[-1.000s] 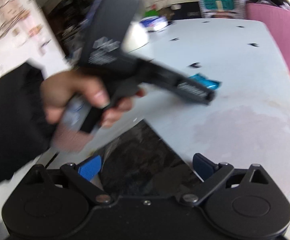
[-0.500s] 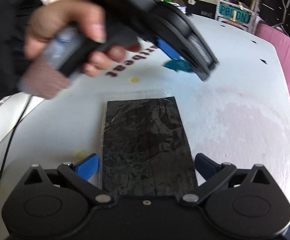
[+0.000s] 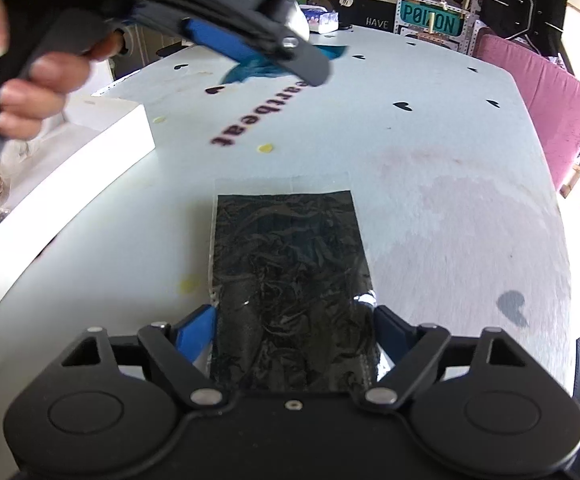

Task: Organize soft objects
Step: 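Lift teal packet with left tool while right tool lifts black plastic bag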

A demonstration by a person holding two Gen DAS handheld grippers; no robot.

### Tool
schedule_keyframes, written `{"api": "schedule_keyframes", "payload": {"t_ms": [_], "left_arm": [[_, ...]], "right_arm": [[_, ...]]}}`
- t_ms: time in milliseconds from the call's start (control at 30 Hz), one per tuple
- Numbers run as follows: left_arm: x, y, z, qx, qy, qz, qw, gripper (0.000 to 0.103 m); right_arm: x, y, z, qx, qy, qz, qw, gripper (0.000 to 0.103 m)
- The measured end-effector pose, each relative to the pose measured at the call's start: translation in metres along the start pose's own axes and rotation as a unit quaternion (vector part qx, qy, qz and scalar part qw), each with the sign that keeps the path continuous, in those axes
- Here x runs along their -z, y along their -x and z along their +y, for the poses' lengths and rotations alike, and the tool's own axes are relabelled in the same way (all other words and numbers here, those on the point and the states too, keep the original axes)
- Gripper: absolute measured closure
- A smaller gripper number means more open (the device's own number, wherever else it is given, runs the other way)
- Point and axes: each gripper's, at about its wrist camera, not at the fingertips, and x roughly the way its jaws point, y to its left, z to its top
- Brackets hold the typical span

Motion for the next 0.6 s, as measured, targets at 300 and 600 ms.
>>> {"api": "schedule_keyframes", "payload": {"t_ms": [300,600], "left_arm": [[0.037,0.045,0.0,0.001,0.025,0.013,0.9996,0.043],[0.064,0.086,-0.012,-0.013,-0.008,-0.008,0.9998,0.043]], "right_arm": [[0.019,0.015,0.018,0.013,-0.014,-0.012,1.0,0.032],[0.025,0.03,0.024,0.022,-0.034,-0.025,0.999,0.043]]}}
